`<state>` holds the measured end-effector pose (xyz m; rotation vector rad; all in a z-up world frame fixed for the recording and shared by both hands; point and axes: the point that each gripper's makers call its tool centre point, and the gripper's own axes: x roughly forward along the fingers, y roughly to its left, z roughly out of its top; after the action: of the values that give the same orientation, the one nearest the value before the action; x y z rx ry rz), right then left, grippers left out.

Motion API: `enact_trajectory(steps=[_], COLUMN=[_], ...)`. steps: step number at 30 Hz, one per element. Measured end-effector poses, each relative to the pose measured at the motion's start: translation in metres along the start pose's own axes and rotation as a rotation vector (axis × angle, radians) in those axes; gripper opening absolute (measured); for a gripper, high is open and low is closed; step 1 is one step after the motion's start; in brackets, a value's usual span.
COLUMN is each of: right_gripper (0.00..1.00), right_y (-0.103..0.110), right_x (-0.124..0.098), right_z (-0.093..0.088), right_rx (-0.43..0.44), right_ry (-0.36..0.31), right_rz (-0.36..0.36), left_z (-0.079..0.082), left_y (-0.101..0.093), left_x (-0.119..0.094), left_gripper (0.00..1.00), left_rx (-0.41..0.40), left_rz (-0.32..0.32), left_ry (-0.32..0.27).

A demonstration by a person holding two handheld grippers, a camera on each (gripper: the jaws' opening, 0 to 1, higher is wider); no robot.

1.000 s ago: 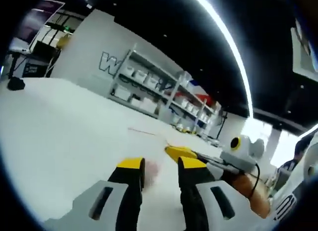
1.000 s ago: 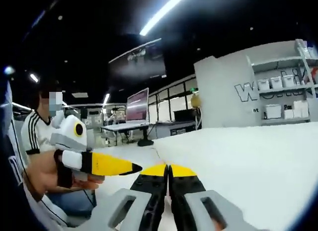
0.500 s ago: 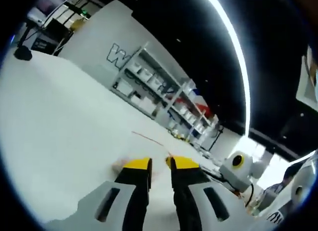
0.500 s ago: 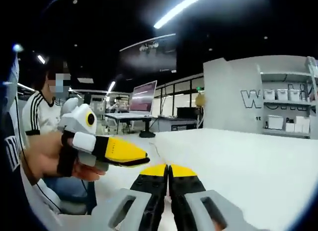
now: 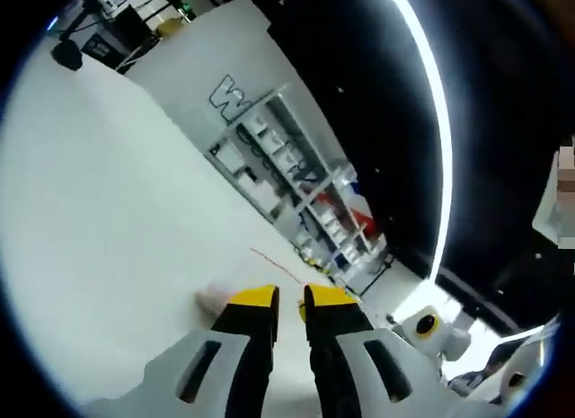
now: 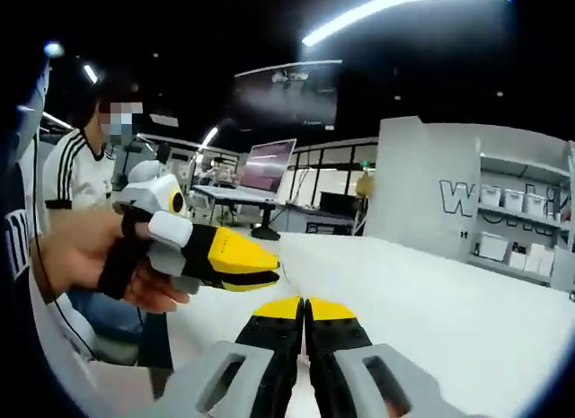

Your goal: Open the resealable bag by pulling the two sides of the seal apart until the entire bag opening is separated and visibly accessible.

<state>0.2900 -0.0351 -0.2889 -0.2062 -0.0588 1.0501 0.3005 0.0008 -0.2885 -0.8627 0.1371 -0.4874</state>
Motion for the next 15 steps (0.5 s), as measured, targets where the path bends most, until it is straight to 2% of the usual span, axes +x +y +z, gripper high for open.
enact_trajectory(steps=[7,15], right_gripper=[0.00,0.00], right_y=[0.0002,0.0033], right_x=[-0.0012,-0.0018], right_z=[-0.0010,-0.0027], right_rx=[0.003,-0.019], right_ry=[0.000,0.012], right_rz=[0.007,0.017], left_z=[-0.0034,-0.0080], left_y=[0.0007,0.0010], left_x=[-0.0010,0.0020], left_gripper=[0.09,0.08], left_rx=[-0.039,-0.063], left_rz=[0.003,-0.004], left_ry=[-0.009,0.015])
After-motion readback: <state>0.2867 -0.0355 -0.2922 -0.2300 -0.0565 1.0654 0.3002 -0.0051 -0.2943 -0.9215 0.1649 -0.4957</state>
